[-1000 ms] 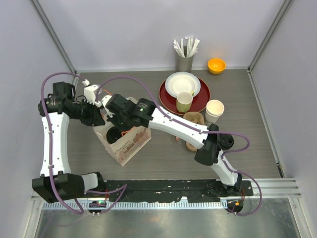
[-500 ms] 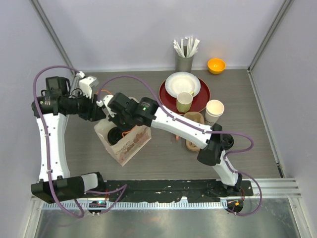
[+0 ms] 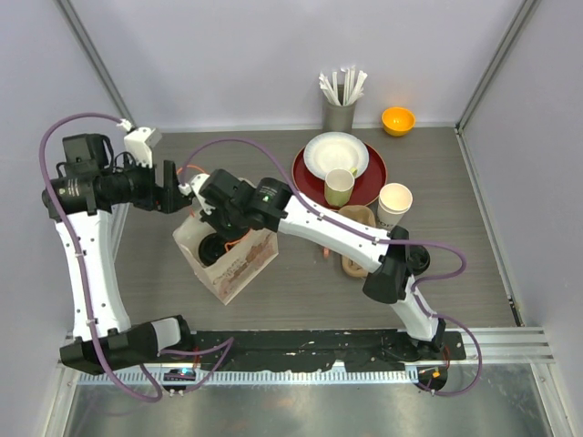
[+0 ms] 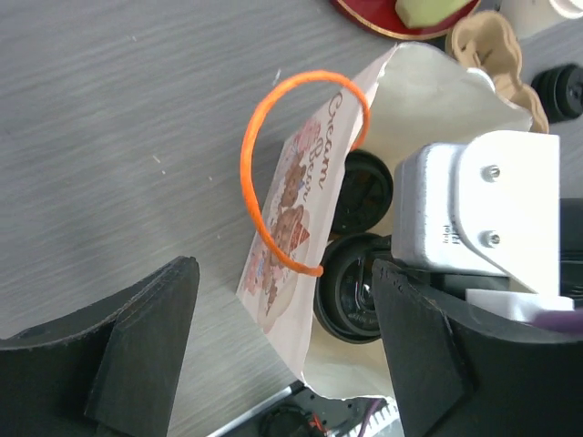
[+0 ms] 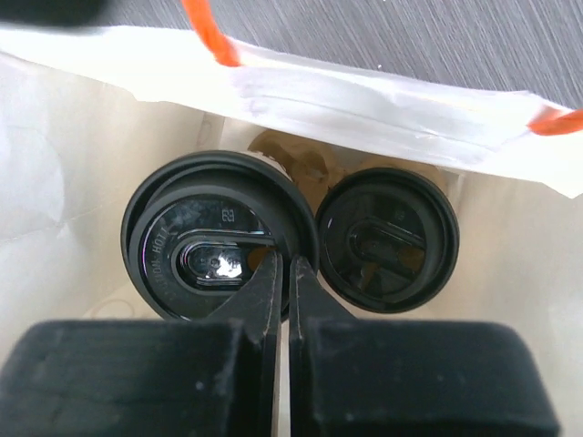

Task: Pack the takeout coffee

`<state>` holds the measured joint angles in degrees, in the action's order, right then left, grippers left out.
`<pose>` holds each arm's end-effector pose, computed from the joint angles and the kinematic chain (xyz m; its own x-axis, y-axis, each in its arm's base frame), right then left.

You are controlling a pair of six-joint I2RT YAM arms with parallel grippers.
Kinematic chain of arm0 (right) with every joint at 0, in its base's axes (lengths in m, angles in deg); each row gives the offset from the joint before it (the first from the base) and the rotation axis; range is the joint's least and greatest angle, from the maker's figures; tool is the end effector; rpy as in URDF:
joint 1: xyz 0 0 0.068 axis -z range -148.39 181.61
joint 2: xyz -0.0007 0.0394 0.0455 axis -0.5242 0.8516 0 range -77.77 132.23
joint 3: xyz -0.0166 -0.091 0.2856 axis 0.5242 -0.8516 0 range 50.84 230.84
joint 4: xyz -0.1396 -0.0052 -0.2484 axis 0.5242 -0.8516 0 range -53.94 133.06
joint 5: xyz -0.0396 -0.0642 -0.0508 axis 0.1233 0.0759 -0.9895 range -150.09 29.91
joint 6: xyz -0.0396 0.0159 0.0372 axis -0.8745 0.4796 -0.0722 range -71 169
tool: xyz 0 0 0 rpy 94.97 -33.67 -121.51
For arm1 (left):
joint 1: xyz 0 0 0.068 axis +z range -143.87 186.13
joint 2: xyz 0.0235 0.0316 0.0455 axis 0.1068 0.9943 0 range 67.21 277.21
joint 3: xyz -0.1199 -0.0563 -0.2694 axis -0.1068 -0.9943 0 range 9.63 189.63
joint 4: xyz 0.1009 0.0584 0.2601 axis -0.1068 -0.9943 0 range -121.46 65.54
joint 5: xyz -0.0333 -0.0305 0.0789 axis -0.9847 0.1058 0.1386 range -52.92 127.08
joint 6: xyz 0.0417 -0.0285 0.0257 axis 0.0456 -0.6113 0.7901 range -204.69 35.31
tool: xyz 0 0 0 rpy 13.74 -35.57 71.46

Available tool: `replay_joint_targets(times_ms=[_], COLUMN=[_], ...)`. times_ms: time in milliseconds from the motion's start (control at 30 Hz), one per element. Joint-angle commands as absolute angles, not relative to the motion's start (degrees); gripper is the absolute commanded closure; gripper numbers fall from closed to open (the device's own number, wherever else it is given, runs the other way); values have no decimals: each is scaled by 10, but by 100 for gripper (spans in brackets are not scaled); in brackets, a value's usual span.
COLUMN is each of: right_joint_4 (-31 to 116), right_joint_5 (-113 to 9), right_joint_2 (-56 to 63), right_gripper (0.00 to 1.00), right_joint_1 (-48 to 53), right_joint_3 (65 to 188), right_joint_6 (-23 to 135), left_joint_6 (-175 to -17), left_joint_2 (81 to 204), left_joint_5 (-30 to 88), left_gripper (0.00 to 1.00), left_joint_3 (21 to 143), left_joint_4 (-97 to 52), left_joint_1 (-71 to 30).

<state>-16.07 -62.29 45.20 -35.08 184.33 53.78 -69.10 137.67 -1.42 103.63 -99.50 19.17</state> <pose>0.2027 0.4666 0.3817 -0.3714 -0.6517 -0.6613 -0.8799 0.4745 0.0266 0.2113 0.0237 0.4696 -0.6805 0.0584 -0.7304 0.3984 0.8661 -0.3019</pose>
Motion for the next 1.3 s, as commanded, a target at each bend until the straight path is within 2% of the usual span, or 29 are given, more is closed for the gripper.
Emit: replay_joint_targets(times_ms=[0, 133, 300, 633, 1167, 1233, 1267], right_joint_4=[-144, -141, -154, -213, -208, -204, -202], right_joint_5=[-614, -611, -614, -641, -655, -655, -655], right_joint_2=[443, 444, 460, 534, 542, 536, 533], right_gripper=[99, 99, 99, 99, 99, 95, 88], right_joint_1=[-353, -355, -369, -385, -386, -386, -385], right_joint_3=[1854, 1858, 1878, 1939, 1913, 1913, 1912], right_joint_6=[530, 520, 492, 450, 444, 448, 449], left_joint_6=[-743, -767, -797, -785, -774, -774, -773], left_joint_2=[1359, 1359, 1353, 1363, 1364, 1363, 1364], left_joint_5=[-30, -29, -85, -112, -112, -114, -114], left_gripper=[18, 18, 18, 22, 22, 22, 22], left_joint_3=[1082, 1087, 1082, 1059, 1044, 1044, 1044], left_joint_4=[-946, -916, -883, -893, -898, -899, -899], left_joint_1=[197, 231, 292, 305, 304, 305, 304])
